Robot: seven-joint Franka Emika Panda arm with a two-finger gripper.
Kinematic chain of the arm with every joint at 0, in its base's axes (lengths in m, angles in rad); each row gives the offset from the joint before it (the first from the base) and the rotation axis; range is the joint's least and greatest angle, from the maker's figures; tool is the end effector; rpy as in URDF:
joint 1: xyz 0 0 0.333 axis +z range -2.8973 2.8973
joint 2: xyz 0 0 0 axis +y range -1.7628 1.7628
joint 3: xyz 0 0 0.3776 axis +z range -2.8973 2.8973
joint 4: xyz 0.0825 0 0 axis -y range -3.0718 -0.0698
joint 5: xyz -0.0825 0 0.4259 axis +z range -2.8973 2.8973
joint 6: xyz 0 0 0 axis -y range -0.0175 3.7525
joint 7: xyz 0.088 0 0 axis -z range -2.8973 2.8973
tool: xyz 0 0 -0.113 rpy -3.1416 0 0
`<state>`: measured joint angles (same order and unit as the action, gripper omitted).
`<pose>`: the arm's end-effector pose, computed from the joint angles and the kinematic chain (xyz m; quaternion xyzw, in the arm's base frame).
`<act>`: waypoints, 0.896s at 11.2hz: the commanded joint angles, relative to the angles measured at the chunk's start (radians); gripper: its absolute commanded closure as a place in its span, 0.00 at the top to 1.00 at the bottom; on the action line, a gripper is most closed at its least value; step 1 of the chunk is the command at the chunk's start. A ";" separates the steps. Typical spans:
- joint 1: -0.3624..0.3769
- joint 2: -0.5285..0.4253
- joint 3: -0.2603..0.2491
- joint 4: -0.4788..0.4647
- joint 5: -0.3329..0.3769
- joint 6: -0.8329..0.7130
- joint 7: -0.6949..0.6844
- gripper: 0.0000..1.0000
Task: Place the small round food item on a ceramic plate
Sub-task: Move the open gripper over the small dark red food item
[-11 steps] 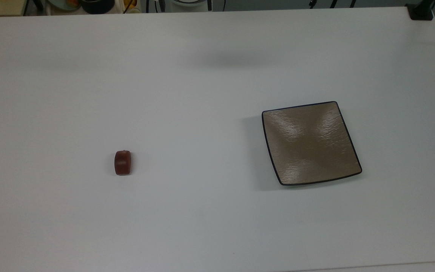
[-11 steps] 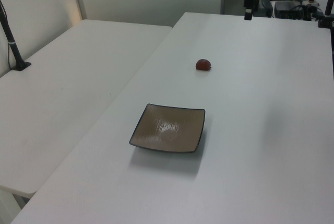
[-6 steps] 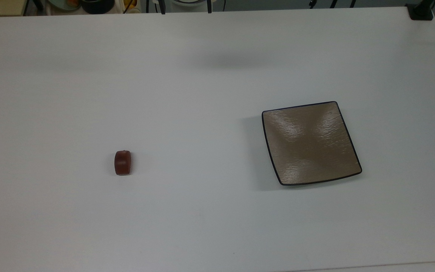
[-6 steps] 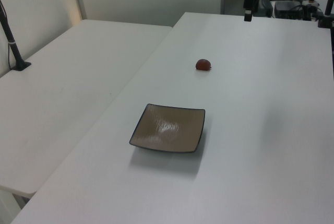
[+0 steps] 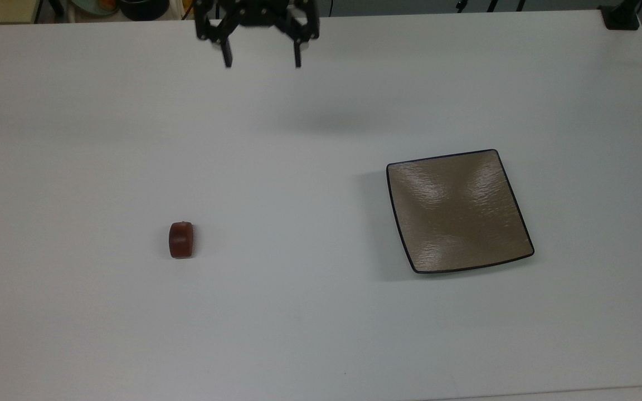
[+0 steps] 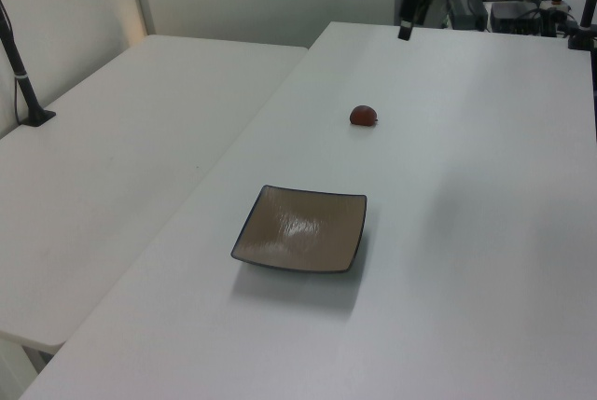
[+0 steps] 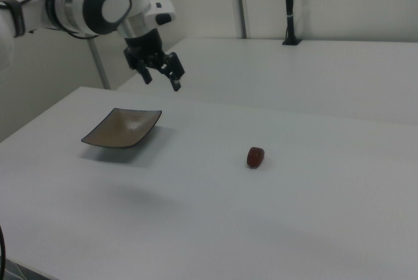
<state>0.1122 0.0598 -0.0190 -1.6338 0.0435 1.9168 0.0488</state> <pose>0.6454 0.0640 0.6441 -0.9934 -0.0171 -0.1096 0.0284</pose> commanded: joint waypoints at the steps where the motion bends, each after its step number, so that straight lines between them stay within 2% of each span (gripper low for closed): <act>1: -0.043 0.121 -0.012 0.095 -0.017 0.103 -0.010 1.00; 3: -0.071 0.182 -0.010 0.097 -0.056 0.189 -0.023 1.00; 8: -0.127 0.359 -0.012 0.098 -0.069 0.401 -0.043 1.00; 10: -0.138 0.426 -0.013 0.100 -0.106 0.462 -0.041 1.00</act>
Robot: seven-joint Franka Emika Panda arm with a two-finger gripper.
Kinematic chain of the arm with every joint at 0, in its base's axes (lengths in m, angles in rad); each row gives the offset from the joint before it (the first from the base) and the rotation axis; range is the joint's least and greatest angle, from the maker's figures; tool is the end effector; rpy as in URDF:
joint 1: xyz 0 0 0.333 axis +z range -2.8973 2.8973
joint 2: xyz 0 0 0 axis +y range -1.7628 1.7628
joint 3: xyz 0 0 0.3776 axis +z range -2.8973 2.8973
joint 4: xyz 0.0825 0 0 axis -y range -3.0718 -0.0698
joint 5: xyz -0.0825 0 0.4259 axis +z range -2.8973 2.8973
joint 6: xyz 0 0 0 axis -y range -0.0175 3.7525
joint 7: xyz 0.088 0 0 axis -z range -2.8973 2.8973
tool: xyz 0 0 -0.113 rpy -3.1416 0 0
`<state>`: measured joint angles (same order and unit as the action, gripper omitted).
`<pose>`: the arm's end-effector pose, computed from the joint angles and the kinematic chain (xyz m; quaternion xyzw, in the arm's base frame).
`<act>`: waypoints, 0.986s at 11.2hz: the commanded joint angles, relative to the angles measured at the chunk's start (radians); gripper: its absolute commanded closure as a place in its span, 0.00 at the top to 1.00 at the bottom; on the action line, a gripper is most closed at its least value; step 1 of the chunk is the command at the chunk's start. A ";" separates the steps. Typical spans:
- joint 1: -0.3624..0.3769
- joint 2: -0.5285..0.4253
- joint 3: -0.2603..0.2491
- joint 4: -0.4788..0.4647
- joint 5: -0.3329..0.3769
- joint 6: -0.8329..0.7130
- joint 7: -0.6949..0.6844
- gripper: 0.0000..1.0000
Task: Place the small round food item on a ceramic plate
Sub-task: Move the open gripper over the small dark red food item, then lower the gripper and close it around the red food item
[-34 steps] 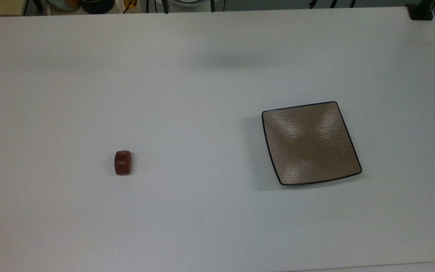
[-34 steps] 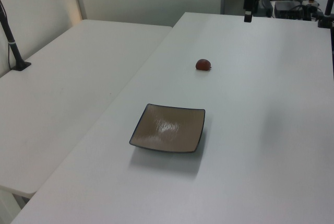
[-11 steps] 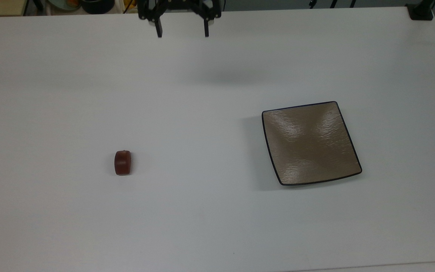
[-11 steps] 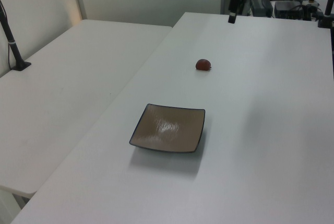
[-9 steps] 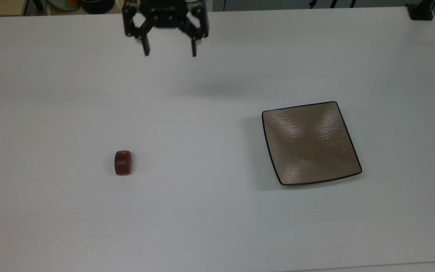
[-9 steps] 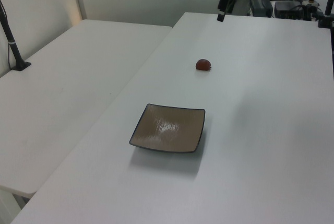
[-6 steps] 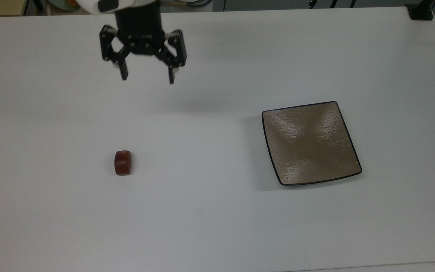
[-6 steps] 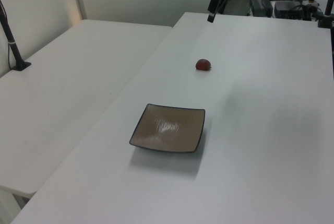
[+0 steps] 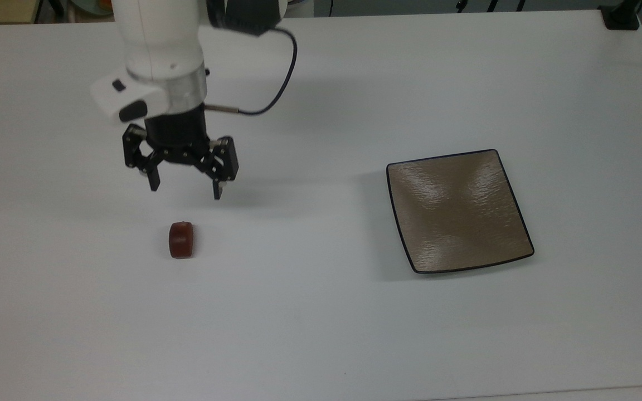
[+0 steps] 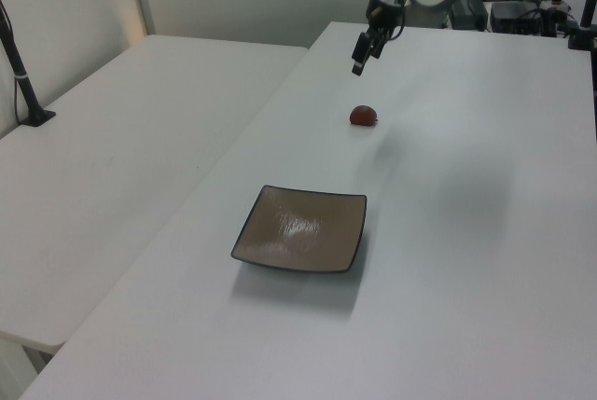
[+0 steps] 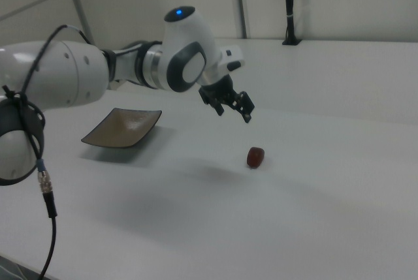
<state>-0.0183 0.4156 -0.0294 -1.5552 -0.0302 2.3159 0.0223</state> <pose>0.7726 -0.0339 0.4788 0.9847 -0.0240 0.1715 0.0205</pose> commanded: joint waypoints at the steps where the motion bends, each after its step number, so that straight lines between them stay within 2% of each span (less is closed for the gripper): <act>1: -0.009 0.100 -0.003 0.021 -0.034 0.095 -0.015 1.00; 6: -0.009 0.190 -0.013 0.032 -0.099 0.122 -0.018 1.00; 9: -0.015 0.235 -0.015 0.035 -0.100 0.200 -0.016 1.00; 10: -0.017 0.242 -0.021 0.035 -0.100 0.206 -0.018 0.94; 11: -0.015 0.250 -0.021 0.035 -0.100 0.215 -0.019 0.84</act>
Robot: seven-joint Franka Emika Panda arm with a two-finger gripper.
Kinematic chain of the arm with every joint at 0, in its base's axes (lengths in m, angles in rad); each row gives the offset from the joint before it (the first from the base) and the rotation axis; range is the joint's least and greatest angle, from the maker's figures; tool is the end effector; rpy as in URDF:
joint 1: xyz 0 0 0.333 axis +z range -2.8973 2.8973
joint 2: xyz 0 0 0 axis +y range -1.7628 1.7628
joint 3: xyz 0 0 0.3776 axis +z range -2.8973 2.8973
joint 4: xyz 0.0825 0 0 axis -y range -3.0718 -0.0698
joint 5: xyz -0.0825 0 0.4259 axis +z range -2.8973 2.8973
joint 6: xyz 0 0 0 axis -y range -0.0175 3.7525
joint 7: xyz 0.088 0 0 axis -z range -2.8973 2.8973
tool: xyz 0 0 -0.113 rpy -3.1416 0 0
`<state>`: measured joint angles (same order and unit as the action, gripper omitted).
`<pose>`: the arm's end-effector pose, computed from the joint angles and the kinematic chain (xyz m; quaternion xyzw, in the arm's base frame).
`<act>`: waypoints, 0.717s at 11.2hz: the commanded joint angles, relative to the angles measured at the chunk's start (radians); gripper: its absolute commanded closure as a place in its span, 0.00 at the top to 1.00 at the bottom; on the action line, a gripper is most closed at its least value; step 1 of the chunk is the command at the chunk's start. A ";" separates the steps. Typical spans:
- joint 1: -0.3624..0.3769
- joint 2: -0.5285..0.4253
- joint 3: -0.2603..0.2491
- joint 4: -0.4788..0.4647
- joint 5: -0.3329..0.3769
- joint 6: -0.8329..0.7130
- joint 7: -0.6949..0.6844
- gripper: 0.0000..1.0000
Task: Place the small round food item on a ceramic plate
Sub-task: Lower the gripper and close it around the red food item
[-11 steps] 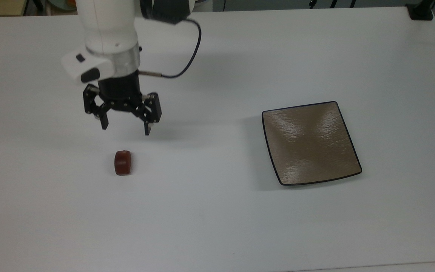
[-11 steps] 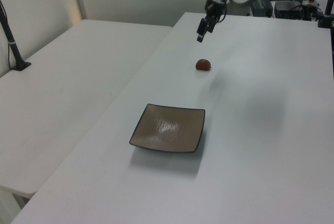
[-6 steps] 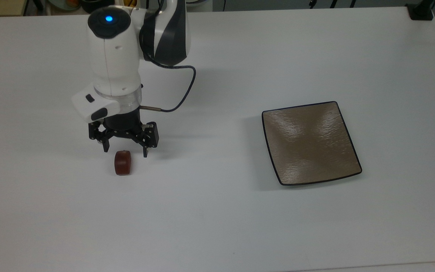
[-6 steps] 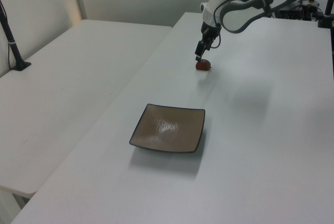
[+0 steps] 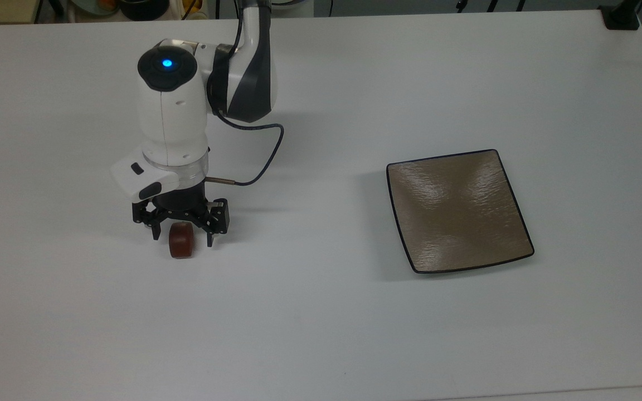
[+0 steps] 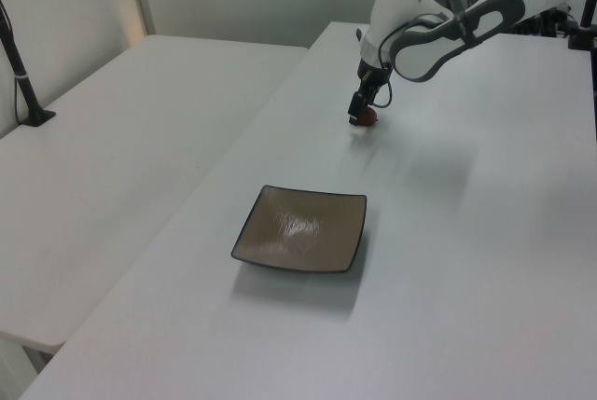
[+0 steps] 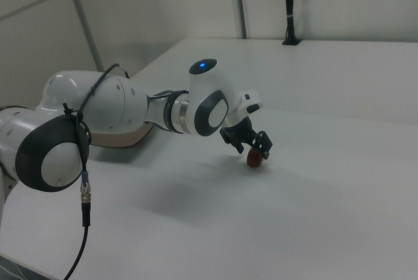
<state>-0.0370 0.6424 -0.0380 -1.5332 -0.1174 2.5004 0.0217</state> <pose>0.8072 -0.0542 0.3328 0.9855 -0.0014 0.1598 0.0571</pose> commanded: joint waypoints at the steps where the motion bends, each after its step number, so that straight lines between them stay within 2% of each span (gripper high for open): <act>1: 0.002 0.023 -0.014 0.013 -0.011 0.037 -0.026 0.70; 3: 0.002 0.023 -0.013 0.010 -0.010 0.038 -0.029 0.47; 4: 0.002 0.022 -0.013 0.010 -0.010 0.037 -0.029 0.40; 6: 0.003 0.007 -0.013 0.008 -0.008 0.034 -0.028 0.38; 8: 0.008 -0.058 -0.013 -0.001 -0.004 0.005 -0.025 0.38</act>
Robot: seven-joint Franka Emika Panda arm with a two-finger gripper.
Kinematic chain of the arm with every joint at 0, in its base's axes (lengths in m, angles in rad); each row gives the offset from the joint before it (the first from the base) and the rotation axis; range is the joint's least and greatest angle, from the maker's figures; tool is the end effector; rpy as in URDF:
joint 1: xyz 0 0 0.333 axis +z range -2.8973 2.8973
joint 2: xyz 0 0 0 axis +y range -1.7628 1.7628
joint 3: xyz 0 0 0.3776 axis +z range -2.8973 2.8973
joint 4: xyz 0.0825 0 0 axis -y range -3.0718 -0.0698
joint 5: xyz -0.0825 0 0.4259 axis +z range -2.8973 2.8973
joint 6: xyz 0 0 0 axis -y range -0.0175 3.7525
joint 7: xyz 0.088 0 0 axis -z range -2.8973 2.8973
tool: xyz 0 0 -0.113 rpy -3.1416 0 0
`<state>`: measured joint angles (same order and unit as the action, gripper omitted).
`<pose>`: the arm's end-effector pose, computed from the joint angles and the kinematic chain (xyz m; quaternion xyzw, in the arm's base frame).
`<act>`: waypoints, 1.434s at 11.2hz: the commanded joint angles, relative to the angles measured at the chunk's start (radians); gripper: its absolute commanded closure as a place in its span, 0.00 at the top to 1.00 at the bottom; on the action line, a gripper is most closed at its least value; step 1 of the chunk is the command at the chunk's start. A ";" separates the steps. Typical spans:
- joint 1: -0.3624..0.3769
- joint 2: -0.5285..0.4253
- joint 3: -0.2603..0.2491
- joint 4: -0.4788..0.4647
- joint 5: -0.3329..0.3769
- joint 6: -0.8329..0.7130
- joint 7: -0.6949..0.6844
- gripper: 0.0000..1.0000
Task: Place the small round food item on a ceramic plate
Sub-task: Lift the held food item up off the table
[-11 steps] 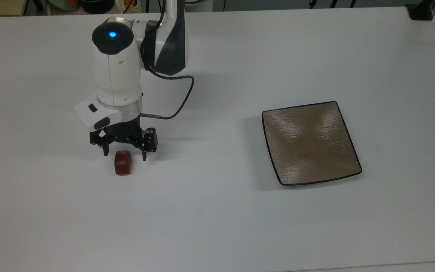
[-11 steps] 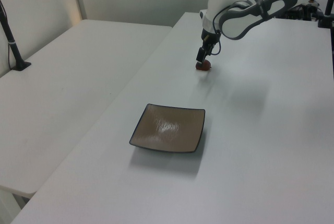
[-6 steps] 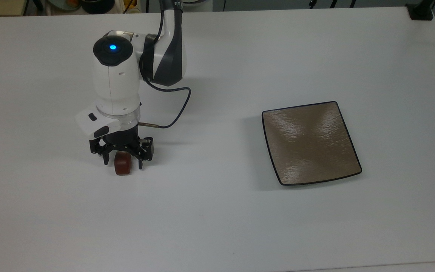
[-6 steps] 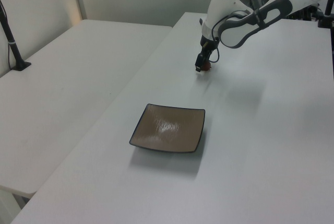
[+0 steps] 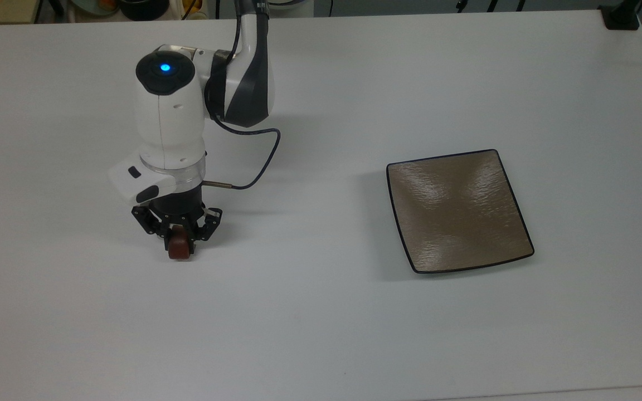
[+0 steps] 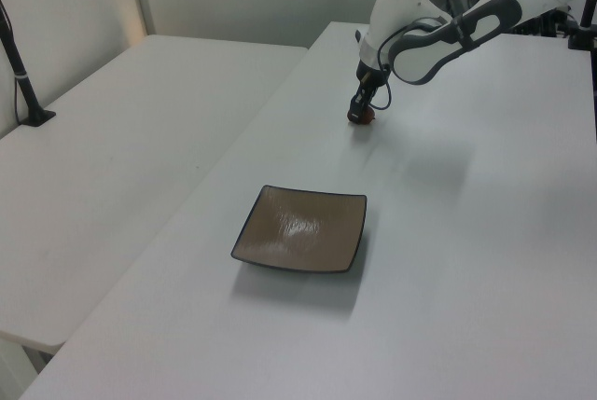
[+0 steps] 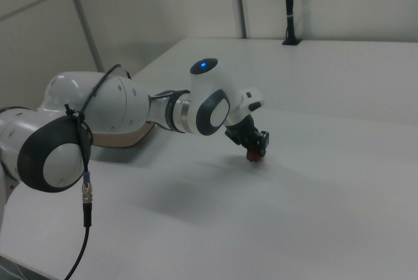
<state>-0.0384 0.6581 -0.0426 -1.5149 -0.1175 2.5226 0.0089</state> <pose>0.8132 -0.0580 0.3323 0.9833 0.0036 0.1715 0.0601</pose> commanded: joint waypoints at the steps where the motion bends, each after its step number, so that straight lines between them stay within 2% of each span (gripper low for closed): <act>1: 0.014 -0.112 -0.008 -0.021 -0.004 -0.078 -0.013 0.38; 6: 0.069 -0.362 -0.006 -0.024 0.018 -0.388 -0.024 0.38; 8: 0.101 -0.438 -0.008 -0.030 0.068 -0.519 -0.070 0.38; 12: 0.196 -0.479 -0.006 -0.025 0.117 -0.610 -0.057 0.38; 16: 0.285 -0.437 0.004 0.005 0.134 -0.591 0.037 0.39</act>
<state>0.1889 0.2057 -0.0361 -1.5152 -0.0010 1.9224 -0.0182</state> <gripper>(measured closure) 0.608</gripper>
